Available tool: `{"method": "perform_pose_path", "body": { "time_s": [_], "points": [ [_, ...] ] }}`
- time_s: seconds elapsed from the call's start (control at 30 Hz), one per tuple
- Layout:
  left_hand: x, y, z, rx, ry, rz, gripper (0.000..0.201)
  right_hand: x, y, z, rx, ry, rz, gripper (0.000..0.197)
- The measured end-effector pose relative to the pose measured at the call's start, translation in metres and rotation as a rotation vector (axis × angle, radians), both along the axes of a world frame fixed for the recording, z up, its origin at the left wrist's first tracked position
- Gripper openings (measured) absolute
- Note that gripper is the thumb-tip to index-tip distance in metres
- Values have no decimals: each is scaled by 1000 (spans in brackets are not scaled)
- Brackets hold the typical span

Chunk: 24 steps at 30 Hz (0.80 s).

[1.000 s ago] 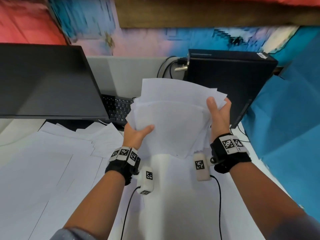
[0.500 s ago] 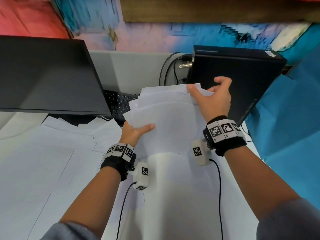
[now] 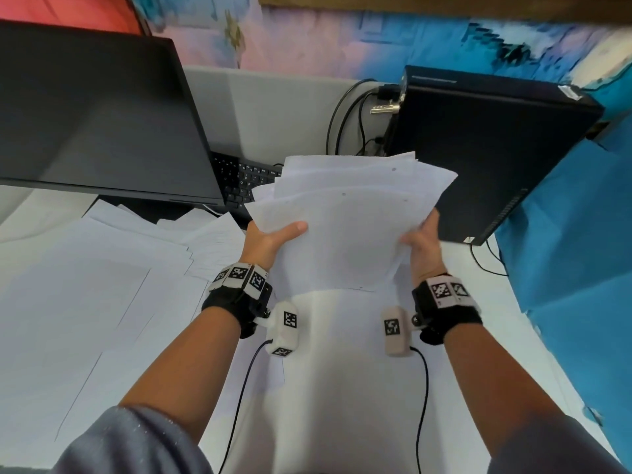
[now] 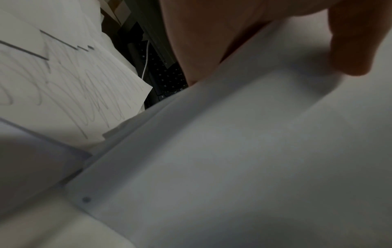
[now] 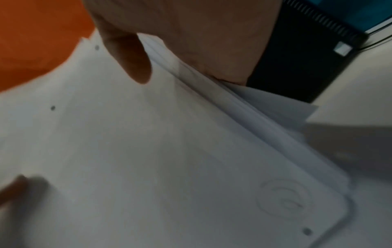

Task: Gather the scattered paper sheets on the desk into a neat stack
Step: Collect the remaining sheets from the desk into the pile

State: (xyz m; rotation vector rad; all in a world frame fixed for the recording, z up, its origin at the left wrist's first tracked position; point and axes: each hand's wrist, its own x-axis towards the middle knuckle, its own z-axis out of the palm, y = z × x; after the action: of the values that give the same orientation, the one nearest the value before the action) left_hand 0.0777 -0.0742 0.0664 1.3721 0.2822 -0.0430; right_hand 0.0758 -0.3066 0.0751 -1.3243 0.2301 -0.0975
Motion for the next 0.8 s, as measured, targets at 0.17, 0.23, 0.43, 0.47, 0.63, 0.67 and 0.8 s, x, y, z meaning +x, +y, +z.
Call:
{"method": "perform_pose_path", "body": {
  "time_s": [0.17, 0.23, 0.43, 0.47, 0.63, 0.67, 0.8],
  "points": [
    [-1, -4, -10, -23, 27, 48, 58, 1, 4, -28, -98, 160, 96, 84],
    [-1, -11, -13, -9, 39, 100, 65, 1, 9, -32, -147, 180, 93, 76],
    [2, -20, -9, -12, 47, 184, 93, 1, 10, -18, -100, 98, -51, 63],
    [2, -17, -8, -4, 27, 183, 91, 1, 6, -14, -107, 60, -55, 61],
    [0, -11, 7, 15, -102, 166, 63, 3, -2, 2, -134, -81, -10, 70],
    [2, -13, 10, 5, -129, 164, 59, 6, 0, 4, -139, -98, -6, 66],
    [11, -19, 30, -34, -224, 142, 29, 15, 13, 21, -196, -148, -42, 51]
  ]
}}
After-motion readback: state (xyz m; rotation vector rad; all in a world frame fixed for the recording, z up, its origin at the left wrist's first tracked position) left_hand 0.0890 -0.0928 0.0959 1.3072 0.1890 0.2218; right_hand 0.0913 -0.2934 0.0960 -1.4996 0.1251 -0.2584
